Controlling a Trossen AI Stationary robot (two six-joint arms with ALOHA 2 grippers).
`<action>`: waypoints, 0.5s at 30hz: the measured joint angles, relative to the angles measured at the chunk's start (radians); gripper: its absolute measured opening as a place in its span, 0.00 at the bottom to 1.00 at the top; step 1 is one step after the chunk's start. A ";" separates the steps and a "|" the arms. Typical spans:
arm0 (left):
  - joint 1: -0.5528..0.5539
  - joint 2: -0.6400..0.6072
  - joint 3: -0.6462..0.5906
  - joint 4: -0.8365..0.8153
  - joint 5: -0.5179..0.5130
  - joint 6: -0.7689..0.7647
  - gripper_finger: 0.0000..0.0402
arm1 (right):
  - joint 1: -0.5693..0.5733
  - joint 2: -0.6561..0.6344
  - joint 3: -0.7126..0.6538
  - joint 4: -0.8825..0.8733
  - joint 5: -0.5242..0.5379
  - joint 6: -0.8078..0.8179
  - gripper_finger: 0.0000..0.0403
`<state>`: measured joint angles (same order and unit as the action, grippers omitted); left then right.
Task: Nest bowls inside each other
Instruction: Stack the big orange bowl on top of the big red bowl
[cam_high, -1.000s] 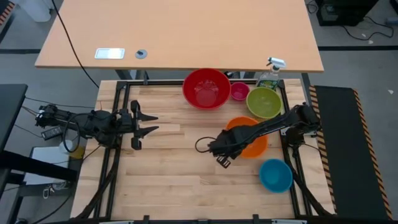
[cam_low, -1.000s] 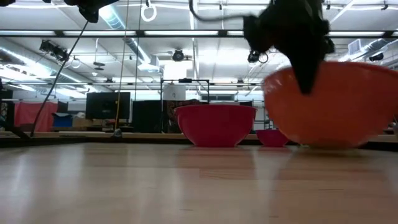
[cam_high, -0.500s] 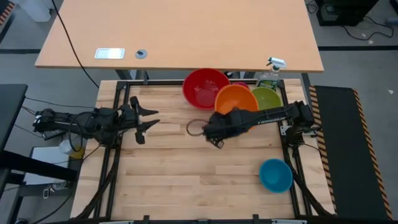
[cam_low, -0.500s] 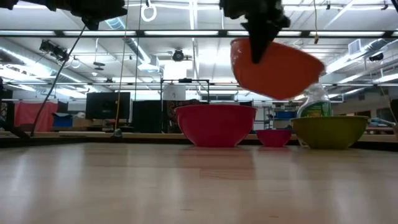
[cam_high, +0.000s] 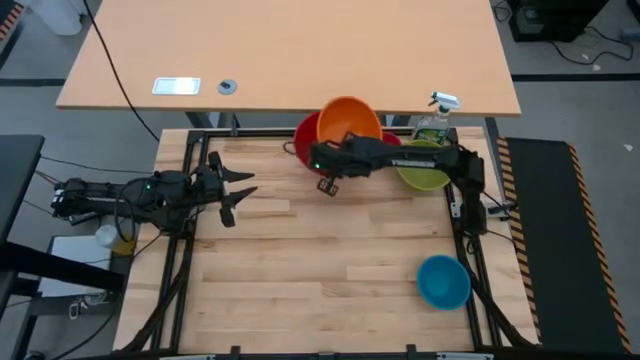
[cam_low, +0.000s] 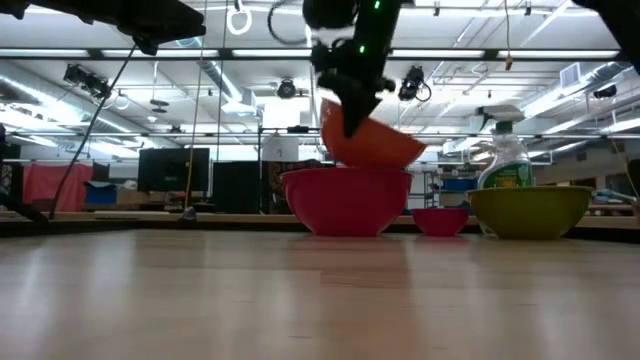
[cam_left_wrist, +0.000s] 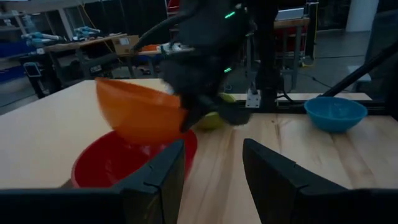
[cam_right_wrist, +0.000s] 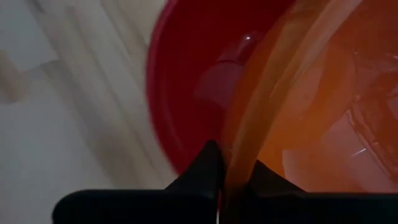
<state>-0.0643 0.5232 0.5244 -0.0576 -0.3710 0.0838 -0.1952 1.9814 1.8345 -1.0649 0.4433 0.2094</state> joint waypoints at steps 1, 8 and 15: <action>0.000 0.000 0.000 -0.001 0.000 -0.001 0.41 | -0.018 0.014 0.000 0.015 -0.016 -0.020 0.05; -0.001 0.000 0.000 -0.026 0.002 -0.002 0.41 | -0.088 0.098 0.000 0.056 -0.073 -0.151 0.05; -0.001 0.000 0.000 -0.045 0.002 -0.018 0.41 | -0.092 0.162 -0.001 0.081 -0.142 -0.213 0.08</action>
<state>-0.0654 0.5228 0.5245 -0.1023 -0.3687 0.0654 -0.2871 2.1435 1.8339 -0.9838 0.3017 -0.0032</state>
